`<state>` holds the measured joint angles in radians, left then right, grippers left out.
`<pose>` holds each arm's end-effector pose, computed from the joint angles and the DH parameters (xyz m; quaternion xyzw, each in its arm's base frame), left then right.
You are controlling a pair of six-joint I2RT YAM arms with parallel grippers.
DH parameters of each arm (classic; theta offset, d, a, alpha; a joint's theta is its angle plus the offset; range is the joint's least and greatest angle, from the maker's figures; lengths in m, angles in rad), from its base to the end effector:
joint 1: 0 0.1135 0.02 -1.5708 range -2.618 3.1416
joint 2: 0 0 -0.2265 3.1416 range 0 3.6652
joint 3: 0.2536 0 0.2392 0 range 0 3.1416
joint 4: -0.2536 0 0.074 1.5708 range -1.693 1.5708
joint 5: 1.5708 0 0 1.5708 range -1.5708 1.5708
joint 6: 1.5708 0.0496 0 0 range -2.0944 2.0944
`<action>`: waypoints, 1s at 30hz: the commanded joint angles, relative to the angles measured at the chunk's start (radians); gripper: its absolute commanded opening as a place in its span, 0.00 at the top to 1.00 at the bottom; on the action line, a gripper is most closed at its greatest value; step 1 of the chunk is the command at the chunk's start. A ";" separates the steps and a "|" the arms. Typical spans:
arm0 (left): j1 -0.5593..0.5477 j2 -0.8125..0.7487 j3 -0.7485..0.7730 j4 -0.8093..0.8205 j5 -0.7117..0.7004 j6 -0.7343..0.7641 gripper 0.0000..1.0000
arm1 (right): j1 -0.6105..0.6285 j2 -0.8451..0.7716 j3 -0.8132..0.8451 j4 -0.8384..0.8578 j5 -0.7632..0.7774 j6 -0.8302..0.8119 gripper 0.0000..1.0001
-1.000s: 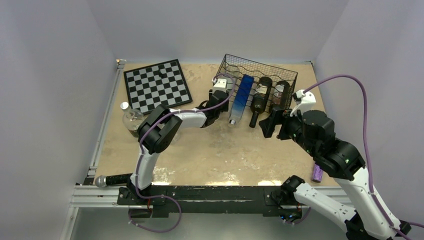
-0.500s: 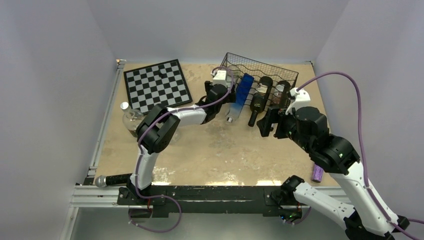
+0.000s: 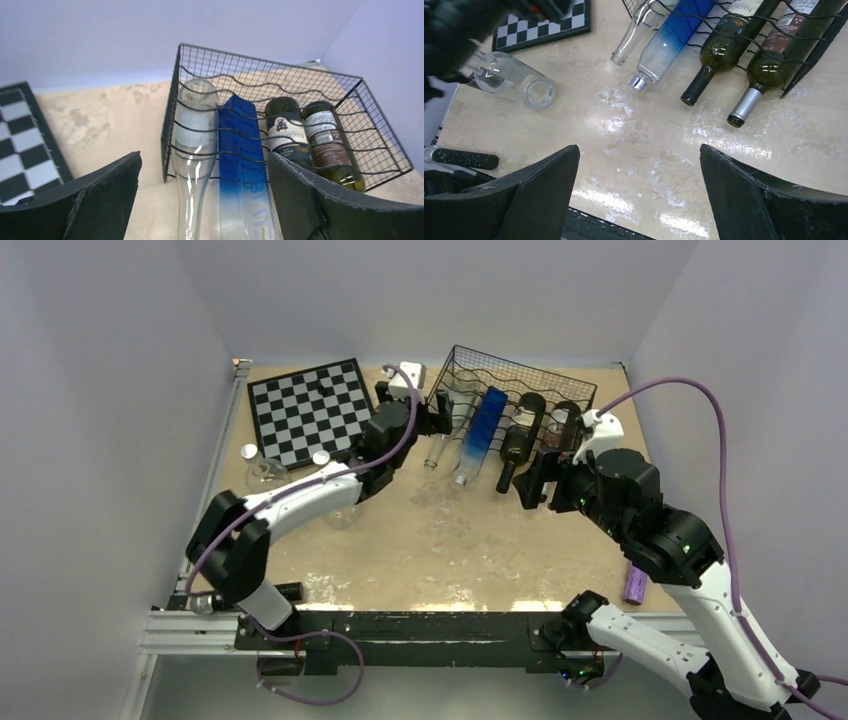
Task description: Put the wine bottle on the wine rack
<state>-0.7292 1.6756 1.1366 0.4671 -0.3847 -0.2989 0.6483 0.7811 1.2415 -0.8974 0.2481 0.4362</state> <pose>0.3054 -0.2479 0.2628 0.0262 0.7298 -0.2069 0.6511 0.1274 0.0812 0.3779 -0.0225 0.8394 0.1856 0.5103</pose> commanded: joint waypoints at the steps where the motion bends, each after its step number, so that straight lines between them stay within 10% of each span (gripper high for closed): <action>1: -0.003 -0.203 0.025 -0.222 -0.017 0.083 0.01 | -0.003 0.031 0.044 0.064 -0.028 -0.023 0.04; 7: 0.042 -0.451 -0.029 -0.429 0.074 0.102 0.01 | -0.003 0.061 0.035 0.183 -0.273 -0.120 0.02; 19: 0.223 -0.627 0.198 -1.227 -0.042 0.072 0.06 | -0.003 0.163 0.044 0.201 -0.296 -0.033 0.04; 30: 0.347 -0.564 0.193 -1.388 0.213 0.113 0.07 | -0.003 0.173 0.013 0.169 -0.285 -0.010 0.05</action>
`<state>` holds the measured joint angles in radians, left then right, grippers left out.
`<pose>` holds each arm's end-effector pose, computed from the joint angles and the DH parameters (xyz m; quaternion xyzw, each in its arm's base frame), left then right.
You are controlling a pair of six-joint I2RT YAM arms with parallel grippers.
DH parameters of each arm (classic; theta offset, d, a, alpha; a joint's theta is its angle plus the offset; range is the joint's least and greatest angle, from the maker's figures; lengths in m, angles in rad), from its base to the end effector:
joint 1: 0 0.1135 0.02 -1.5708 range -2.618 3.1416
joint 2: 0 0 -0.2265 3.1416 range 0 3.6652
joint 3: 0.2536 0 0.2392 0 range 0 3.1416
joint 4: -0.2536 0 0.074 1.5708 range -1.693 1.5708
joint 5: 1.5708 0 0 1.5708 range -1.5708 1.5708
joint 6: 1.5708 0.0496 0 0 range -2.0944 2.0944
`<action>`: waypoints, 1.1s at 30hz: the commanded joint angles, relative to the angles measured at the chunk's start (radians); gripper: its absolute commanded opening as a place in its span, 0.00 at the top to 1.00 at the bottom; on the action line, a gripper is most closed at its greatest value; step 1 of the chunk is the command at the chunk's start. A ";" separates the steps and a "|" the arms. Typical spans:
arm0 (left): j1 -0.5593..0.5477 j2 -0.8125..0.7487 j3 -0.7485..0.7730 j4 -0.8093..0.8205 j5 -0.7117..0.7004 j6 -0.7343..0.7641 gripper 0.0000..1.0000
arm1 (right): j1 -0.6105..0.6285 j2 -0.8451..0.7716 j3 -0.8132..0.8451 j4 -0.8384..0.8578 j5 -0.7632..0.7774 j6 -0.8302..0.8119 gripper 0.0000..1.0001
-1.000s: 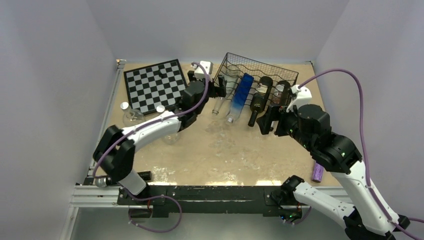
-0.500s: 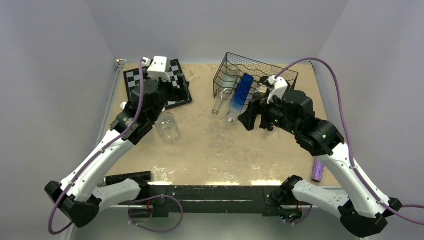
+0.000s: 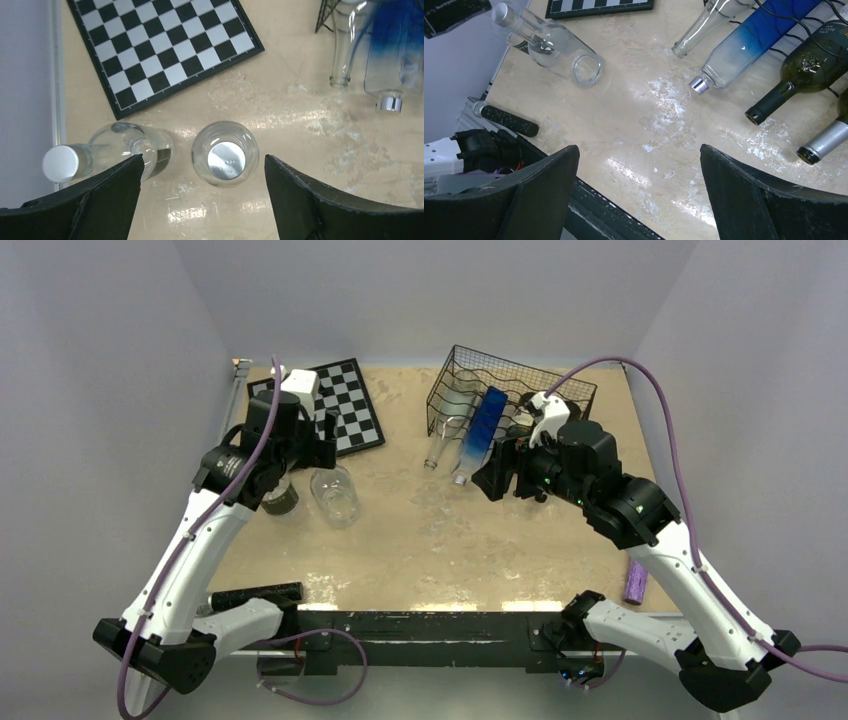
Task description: Put the wine bottle on the wine rack
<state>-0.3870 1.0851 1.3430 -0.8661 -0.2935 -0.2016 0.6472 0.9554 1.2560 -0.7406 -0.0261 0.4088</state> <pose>0.2115 -0.0707 0.3615 0.0138 0.8794 -0.0088 0.4759 0.1623 0.1243 0.3717 -0.1073 0.8375 0.2794 0.4572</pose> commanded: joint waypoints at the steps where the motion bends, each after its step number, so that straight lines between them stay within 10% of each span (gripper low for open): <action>1: 0.005 0.036 -0.018 -0.055 0.127 0.015 0.08 | -0.002 0.000 -0.003 0.006 -0.010 0.018 0.05; 33: 0.006 0.300 0.093 -0.195 0.159 0.137 0.52 | -0.001 -0.013 -0.032 -0.028 0.058 0.017 0.05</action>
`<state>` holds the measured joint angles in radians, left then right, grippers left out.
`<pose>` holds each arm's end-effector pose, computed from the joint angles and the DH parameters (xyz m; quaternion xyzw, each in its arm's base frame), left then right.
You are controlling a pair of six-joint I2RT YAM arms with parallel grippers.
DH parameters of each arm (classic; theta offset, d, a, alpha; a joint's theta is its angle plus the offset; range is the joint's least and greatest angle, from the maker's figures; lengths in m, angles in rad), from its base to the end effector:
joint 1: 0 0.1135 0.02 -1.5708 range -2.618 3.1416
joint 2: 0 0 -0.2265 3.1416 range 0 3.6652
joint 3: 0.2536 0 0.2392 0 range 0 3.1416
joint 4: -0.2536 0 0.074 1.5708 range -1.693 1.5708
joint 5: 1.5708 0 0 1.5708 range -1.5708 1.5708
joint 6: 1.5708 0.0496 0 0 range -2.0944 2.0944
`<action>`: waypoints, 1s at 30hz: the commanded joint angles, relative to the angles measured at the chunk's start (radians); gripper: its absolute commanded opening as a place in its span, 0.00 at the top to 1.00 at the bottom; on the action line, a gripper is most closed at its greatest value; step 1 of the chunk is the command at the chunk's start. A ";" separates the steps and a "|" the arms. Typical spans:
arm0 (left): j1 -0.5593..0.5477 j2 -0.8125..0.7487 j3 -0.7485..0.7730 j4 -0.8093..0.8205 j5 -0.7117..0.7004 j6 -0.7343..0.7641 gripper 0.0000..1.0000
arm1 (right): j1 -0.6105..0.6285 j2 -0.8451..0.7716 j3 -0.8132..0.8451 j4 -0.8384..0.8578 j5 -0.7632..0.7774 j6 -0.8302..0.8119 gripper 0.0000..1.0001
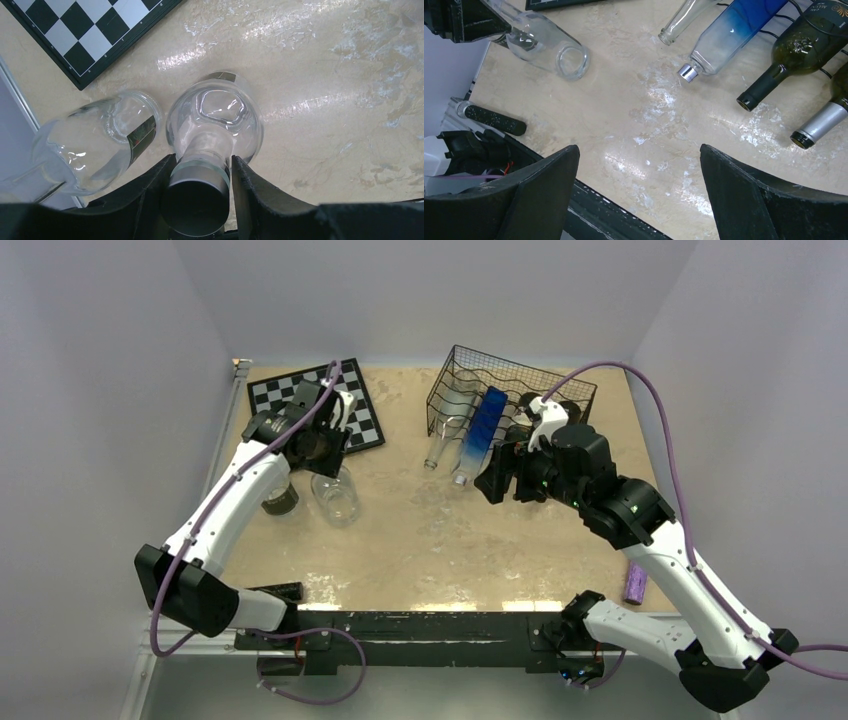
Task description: Put the wine bottle on the wine rack
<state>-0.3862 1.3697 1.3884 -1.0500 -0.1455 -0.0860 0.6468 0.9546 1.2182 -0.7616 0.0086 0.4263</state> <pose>0.2513 -0.0944 0.2942 0.1246 0.9534 0.0059 0.2748 0.1643 0.1236 0.3576 -0.0924 0.8546 0.2581 0.4411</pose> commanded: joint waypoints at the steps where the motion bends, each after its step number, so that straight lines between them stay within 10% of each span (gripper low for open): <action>1: 0.005 0.015 0.045 -0.010 0.017 0.022 0.52 | -0.002 -0.014 0.005 -0.007 0.024 0.001 0.05; 7: 0.005 0.025 0.043 -0.005 0.044 0.026 0.66 | -0.002 -0.016 0.001 -0.008 0.025 0.008 0.05; 11: 0.004 0.031 0.055 -0.010 0.069 0.029 1.00 | -0.002 -0.016 0.001 -0.008 0.025 0.012 0.05; 30: -0.214 -0.040 0.072 0.236 0.521 -0.187 1.00 | -0.001 -0.027 -0.002 -0.008 0.030 0.035 0.06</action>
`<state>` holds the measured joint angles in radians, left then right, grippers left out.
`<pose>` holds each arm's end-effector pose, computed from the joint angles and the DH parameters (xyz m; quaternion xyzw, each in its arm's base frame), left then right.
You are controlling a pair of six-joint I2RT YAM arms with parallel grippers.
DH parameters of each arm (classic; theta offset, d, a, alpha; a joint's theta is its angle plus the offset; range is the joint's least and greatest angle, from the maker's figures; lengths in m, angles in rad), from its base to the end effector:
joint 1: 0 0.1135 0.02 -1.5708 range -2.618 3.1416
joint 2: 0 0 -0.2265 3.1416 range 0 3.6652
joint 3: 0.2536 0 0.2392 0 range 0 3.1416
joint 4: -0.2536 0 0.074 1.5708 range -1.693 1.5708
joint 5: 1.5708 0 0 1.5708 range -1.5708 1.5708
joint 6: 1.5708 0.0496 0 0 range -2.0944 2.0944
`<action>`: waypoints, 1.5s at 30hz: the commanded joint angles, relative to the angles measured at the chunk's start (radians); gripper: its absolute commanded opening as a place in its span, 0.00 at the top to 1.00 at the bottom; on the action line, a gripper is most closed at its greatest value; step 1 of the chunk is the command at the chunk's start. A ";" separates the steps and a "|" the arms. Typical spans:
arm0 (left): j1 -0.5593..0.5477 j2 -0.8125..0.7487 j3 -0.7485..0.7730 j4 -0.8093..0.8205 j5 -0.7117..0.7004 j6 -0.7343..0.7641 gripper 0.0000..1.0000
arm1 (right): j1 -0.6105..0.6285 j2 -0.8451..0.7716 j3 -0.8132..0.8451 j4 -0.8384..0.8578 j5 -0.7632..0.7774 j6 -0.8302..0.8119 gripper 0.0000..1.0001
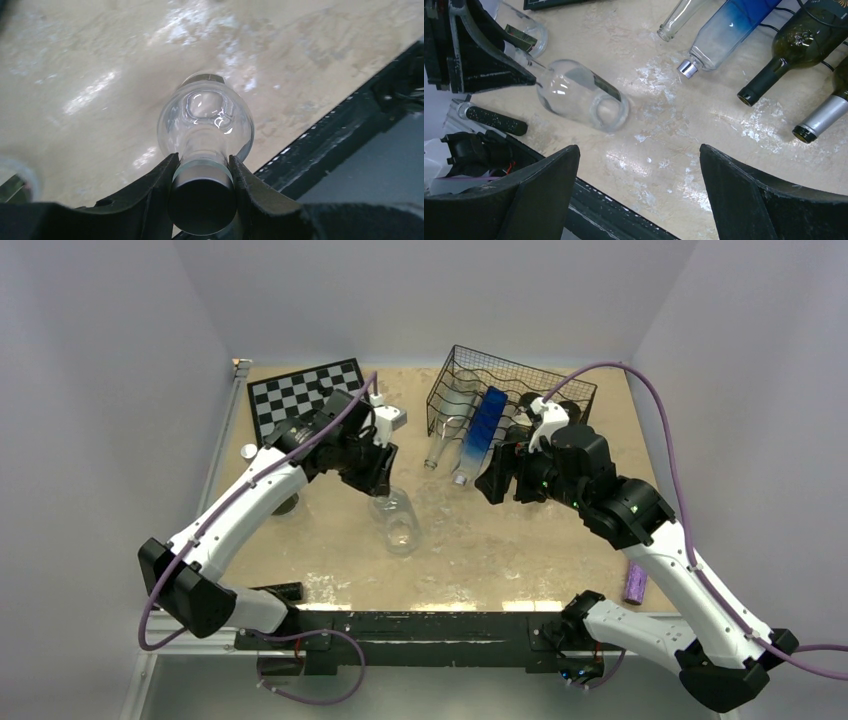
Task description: Put the wine bottle on the wine rack
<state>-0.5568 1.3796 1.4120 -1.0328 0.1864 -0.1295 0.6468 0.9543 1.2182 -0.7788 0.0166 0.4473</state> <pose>0.2267 -0.1519 0.3000 0.2282 0.9282 -0.1784 0.2337 0.1637 0.1226 0.3558 -0.0819 0.8599 0.2559 0.4340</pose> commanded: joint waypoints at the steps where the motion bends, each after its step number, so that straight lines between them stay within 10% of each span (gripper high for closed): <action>1: -0.049 -0.053 0.031 0.256 0.197 -0.180 1.00 | -0.001 -0.032 -0.003 0.007 0.023 0.015 0.06; 15: -0.058 -0.121 -0.219 0.596 0.135 -0.444 1.00 | -0.001 -0.075 -0.043 0.006 0.033 0.027 0.06; 23: -0.058 -0.168 -0.283 0.521 0.080 -0.399 1.00 | 0.011 -0.017 -0.144 0.097 -0.293 -0.186 0.02; 45: -0.062 -0.247 -0.423 0.224 0.169 -0.199 1.00 | 0.102 0.372 -0.293 0.356 -0.370 -0.140 0.03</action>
<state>-0.6136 1.1378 1.0412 -0.6903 0.3130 -0.3916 0.7334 1.2953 0.9264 -0.4843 -0.3332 0.3054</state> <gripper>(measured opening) 0.431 0.974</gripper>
